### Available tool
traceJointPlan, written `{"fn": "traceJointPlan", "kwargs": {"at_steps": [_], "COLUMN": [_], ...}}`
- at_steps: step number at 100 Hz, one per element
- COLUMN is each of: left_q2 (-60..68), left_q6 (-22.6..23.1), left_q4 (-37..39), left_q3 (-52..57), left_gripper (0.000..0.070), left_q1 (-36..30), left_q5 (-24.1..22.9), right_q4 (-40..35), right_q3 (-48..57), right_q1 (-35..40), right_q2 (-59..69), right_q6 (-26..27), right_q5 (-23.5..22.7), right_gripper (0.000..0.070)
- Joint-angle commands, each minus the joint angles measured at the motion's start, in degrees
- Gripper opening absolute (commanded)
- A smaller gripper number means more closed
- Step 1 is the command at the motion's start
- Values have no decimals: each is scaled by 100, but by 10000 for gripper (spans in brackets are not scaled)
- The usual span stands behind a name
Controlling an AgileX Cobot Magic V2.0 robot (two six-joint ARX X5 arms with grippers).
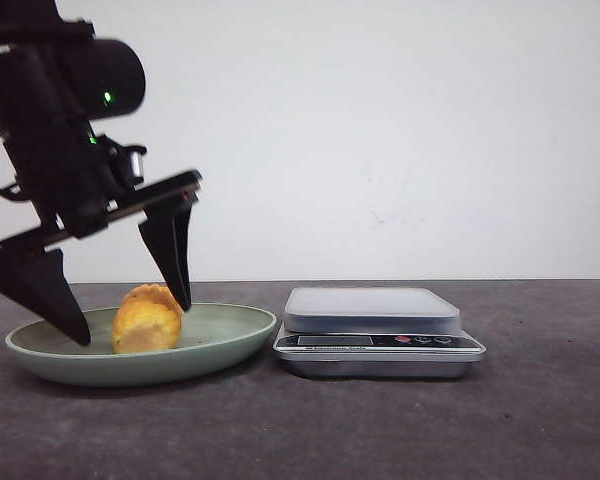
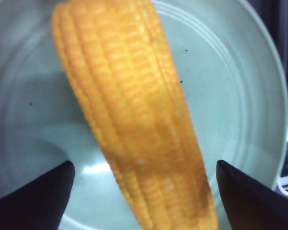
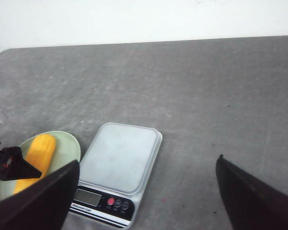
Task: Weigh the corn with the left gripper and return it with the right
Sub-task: 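Lower the left gripper over the corn cob on the green plate, then close the left gripper on the corn cob and lift it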
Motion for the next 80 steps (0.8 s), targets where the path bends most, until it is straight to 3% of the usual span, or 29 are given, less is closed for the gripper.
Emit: {"fn": "traceJointPlan", "kwargs": {"at_steps": [1, 7, 18, 36, 80], "left_q2": [164, 245, 361, 380, 133], "left_q6": [-50, -48, -22, 50, 468], "left_q4": [68, 81, 76, 127, -170], "left_q3": [138, 140, 140, 140, 573], "left_gripper": [548, 511, 264, 5, 0], "left_q1": [-66, -118, -197, -280, -531], "left_q5": [-11, -13, -13, -11, 122], "right_q4": [15, 2, -35, -37, -37], "right_q3": [48, 48, 46, 46, 46], "right_q1": [63, 118, 210, 323, 466], "right_q2": [28, 59, 138, 315, 400], "right_q6": [-144, -190, -273, -302, -442], "right_q5": [74, 144, 219, 216, 214], "right_gripper": [573, 573, 573, 573, 573]}}
